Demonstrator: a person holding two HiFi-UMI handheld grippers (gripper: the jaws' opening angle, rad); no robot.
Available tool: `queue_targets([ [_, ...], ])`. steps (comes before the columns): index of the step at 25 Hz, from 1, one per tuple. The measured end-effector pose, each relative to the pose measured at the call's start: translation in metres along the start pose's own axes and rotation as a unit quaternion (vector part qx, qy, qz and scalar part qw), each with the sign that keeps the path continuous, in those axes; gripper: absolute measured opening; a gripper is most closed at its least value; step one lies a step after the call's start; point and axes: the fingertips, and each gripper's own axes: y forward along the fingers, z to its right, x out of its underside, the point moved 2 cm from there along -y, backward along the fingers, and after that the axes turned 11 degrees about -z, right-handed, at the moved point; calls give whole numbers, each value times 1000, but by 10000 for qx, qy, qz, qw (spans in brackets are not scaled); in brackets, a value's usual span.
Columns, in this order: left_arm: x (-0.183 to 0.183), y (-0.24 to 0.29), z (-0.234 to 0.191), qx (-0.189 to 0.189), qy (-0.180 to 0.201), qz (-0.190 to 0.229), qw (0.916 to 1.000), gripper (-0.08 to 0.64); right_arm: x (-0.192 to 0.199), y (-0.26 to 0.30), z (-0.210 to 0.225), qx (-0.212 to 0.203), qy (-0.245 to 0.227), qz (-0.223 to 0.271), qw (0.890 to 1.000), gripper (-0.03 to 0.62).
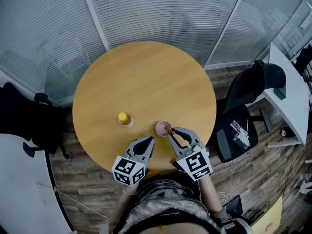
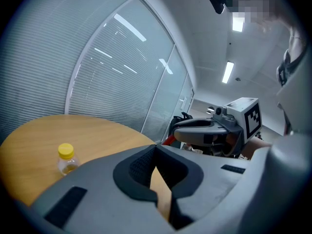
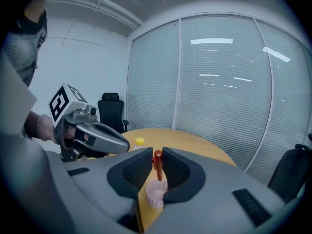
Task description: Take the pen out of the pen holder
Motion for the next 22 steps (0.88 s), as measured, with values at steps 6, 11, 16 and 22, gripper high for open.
queue_targets([
  [6,2,3,-1,11,18,-31,10000,5,0,1,1,6,-6,11,10000,72],
  [11,3,3,-2,18,30,-52,10000,5,0,3,1,9,-23,8,10000,74],
  [16,5,2,2,41,32,-77,10000,5,0,2,1,2,-48,8,10000,72],
  [22,2,3,4,67,59,-85,9999,5,0,3,5,-28,-59,-23,10000,72],
])
